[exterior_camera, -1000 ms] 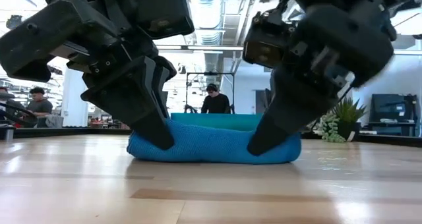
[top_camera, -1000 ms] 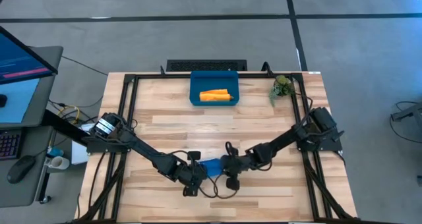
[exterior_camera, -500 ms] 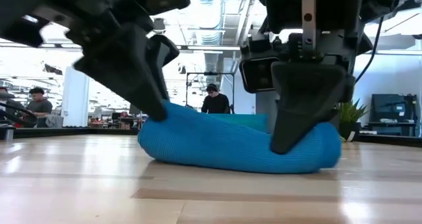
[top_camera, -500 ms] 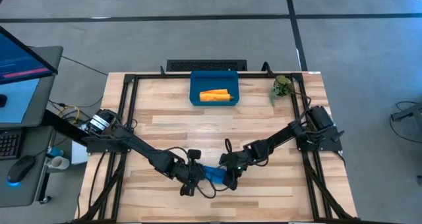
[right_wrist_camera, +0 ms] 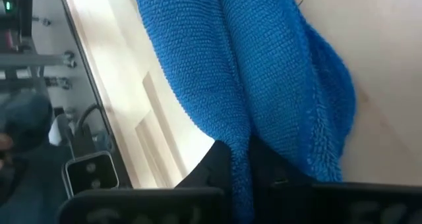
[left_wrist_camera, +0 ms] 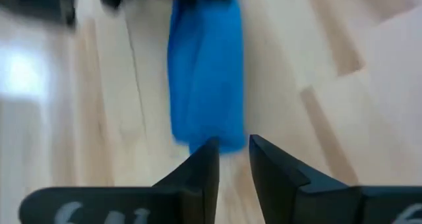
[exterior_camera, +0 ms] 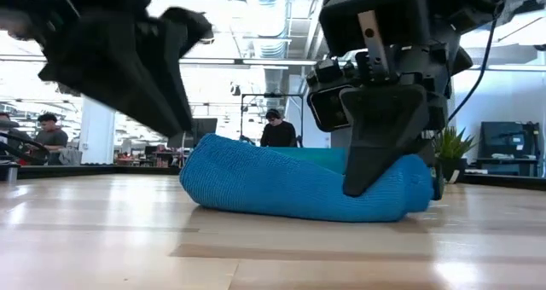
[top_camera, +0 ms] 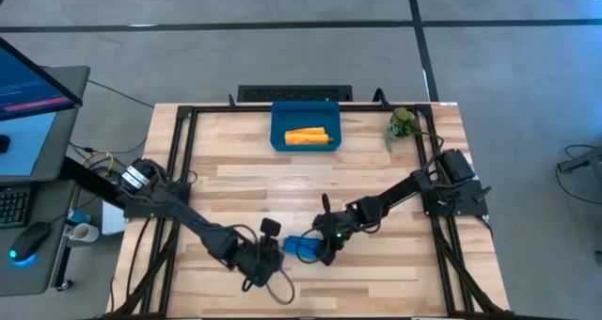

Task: Roll microfiber towels into tight, uniform cylinder then place into a basket
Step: Roll the blue microfiber towel

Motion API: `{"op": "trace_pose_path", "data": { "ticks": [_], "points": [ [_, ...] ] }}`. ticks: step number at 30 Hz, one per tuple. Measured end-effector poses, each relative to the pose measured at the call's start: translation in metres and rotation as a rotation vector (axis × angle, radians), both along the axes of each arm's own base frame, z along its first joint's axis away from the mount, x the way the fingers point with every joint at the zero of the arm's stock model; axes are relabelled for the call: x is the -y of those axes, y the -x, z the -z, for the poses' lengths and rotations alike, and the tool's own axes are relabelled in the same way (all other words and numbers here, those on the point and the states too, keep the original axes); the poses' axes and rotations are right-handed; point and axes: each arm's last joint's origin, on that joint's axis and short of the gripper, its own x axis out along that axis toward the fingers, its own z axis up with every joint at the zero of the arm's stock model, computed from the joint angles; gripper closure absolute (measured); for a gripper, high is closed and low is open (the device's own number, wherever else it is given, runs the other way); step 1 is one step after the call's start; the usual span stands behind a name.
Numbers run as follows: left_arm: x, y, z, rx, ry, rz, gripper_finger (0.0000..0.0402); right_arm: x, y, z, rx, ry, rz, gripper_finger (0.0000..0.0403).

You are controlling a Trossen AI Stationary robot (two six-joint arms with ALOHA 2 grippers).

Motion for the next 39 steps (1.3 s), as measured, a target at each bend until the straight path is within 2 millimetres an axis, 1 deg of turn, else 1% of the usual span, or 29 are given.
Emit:
{"op": "trace_pose_path", "data": {
  "ticks": [2,4,7,11,14,19,21,24,29,33,35,37,39],
  "points": [
    [0.009,0.001,-0.003,0.057,-0.028,0.040,0.0330,0.002,-0.001,0.000,-0.004,0.003,0.030,0.0371],
    [0.017,0.001,-0.006,0.096,-0.021,0.106,0.0334,0.004,-0.002,0.000,-0.005,0.002,0.040,0.0371],
    [0.023,-0.006,-0.005,0.140,0.004,0.177,0.0340,0.006,-0.002,0.000,-0.013,-0.011,0.053,0.0371],
    [0.013,-0.019,0.014,0.117,-0.033,0.156,0.0349,0.005,-0.002,0.000,-0.031,-0.051,0.049,0.0369],
    [0.007,-0.025,0.021,0.107,-0.040,0.132,0.0354,0.000,-0.001,-0.001,-0.045,-0.102,0.018,0.0369],
    [0.007,-0.028,0.021,0.129,-0.015,0.123,0.0356,-0.011,0.004,-0.001,-0.089,-0.184,-0.049,0.0372],
    [0.009,-0.030,0.019,0.149,0.013,0.136,0.0356,-0.014,0.005,-0.001,-0.102,-0.198,-0.048,0.0371],
    [0.012,-0.032,0.017,0.161,0.071,0.169,0.0356,-0.015,0.005,-0.002,-0.111,-0.209,-0.040,0.0367],
    [0.005,-0.036,0.018,0.159,0.060,0.162,0.0356,-0.015,0.005,-0.002,-0.107,-0.214,-0.037,0.0370],
    [-0.007,-0.043,0.026,0.138,0.042,0.134,0.0356,-0.016,0.004,-0.003,-0.105,-0.218,-0.031,0.0368],
    [-0.010,-0.050,0.031,0.149,0.069,0.132,0.0356,-0.016,0.005,-0.003,-0.110,-0.220,-0.028,0.0367],
    [-0.014,-0.052,0.037,0.128,0.063,0.122,0.0356,-0.016,0.004,-0.003,-0.106,-0.221,-0.027,0.0368],
    [-0.018,-0.055,0.044,0.124,0.065,0.080,0.0356,-0.016,0.004,-0.003,-0.108,-0.221,-0.028,0.0369]
  ]
}}
